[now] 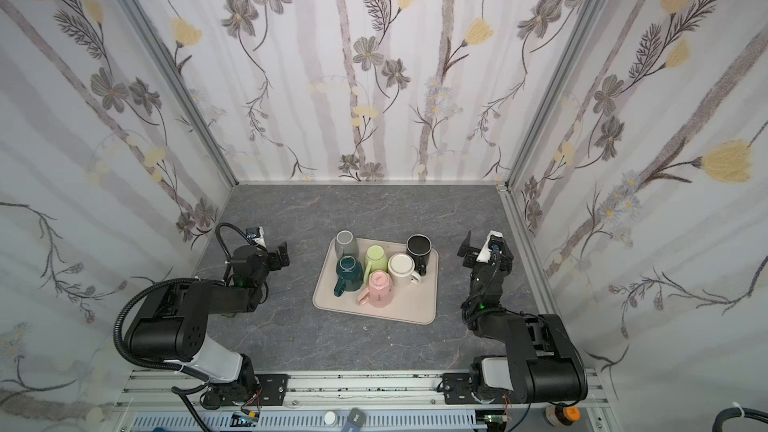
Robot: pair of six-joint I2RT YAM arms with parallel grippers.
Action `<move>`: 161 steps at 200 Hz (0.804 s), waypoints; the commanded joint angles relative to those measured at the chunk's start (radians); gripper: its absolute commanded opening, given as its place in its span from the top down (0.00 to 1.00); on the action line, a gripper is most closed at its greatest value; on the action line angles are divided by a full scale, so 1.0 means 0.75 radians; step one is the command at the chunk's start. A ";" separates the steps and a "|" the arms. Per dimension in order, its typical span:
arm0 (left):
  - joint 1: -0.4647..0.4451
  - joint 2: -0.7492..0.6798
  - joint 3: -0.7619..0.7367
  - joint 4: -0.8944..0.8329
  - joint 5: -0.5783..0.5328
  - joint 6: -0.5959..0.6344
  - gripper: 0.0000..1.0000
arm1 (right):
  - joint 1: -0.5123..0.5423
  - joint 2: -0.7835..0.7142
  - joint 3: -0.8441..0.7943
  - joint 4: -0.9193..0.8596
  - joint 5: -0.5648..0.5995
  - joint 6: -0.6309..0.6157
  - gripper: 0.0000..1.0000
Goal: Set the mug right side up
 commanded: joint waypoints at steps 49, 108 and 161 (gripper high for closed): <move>0.000 -0.001 0.001 0.038 -0.008 -0.002 0.00 | 0.001 -0.001 0.015 0.006 -0.010 -0.020 0.00; 0.000 0.000 0.002 0.037 -0.008 -0.001 0.00 | 0.002 0.001 0.016 0.003 -0.010 -0.020 0.00; -0.068 -0.144 0.154 -0.349 -0.221 -0.003 0.00 | 0.048 -0.070 0.025 -0.050 0.071 -0.061 0.00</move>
